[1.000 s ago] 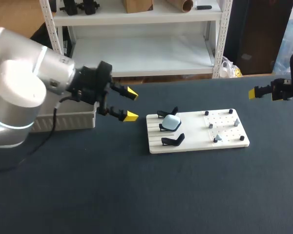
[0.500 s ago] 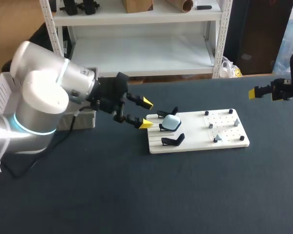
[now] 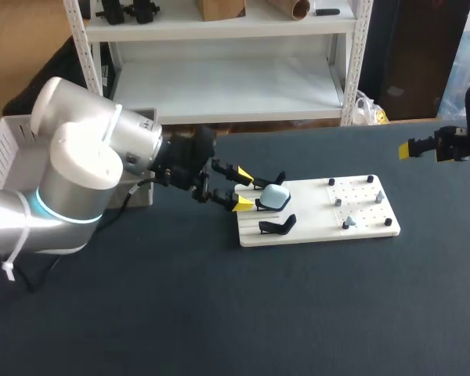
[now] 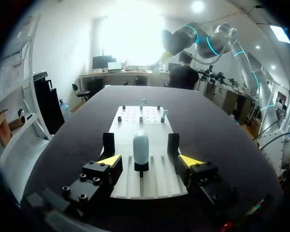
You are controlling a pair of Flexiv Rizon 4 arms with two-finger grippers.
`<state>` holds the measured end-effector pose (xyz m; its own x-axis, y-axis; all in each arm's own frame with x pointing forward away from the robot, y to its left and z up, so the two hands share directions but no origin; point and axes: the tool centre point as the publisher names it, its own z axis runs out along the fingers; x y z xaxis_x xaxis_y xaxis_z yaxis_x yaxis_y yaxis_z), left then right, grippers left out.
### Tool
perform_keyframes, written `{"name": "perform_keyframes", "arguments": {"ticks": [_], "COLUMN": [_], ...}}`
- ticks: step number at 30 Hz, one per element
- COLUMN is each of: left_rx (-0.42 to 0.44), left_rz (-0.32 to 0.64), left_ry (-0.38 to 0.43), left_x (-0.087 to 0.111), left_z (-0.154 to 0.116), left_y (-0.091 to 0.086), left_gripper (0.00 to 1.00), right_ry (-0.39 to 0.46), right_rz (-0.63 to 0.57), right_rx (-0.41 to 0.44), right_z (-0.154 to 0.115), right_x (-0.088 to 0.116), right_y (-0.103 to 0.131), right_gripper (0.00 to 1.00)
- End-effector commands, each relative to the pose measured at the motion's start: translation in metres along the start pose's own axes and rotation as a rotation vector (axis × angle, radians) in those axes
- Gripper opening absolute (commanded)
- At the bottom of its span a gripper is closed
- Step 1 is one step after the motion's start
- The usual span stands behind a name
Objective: Pick up each earbud case from the left stands, insert the matching earbuds, close the lid, and place the case in the box.
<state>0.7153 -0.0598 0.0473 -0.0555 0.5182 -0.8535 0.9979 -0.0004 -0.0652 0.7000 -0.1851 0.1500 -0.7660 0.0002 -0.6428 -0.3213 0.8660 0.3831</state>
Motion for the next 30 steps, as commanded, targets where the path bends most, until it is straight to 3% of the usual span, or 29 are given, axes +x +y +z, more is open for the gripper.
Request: {"name": "perform_keyframes", "arguments": {"ticks": [1,7,10,30], "left_rx": [-0.005,-0.009,-0.008,-0.002], "left_rz": [0.003,0.004,0.006,-0.001], "left_ry": [0.000,-0.001,-0.001,0.004], "left_x": [0.000,0.000,0.001,0.002], "left_z": [0.010,0.017,0.021,0.038], "left_y": [0.004,0.007,0.007,0.014], "left_gripper": [0.75,0.73,0.64,0.56], "right_ry": [0.000,0.000,0.000,0.000], "right_rz": [0.000,0.000,0.000,0.000], "right_rx": [0.000,0.000,0.000,0.000], "right_z": [0.000,0.000,0.000,0.000], "right_x": [0.000,0.000,0.000,0.000], "right_y": [0.000,0.000,0.000,0.000], "right_gripper": [1.00,1.00,1.00,1.00]}}
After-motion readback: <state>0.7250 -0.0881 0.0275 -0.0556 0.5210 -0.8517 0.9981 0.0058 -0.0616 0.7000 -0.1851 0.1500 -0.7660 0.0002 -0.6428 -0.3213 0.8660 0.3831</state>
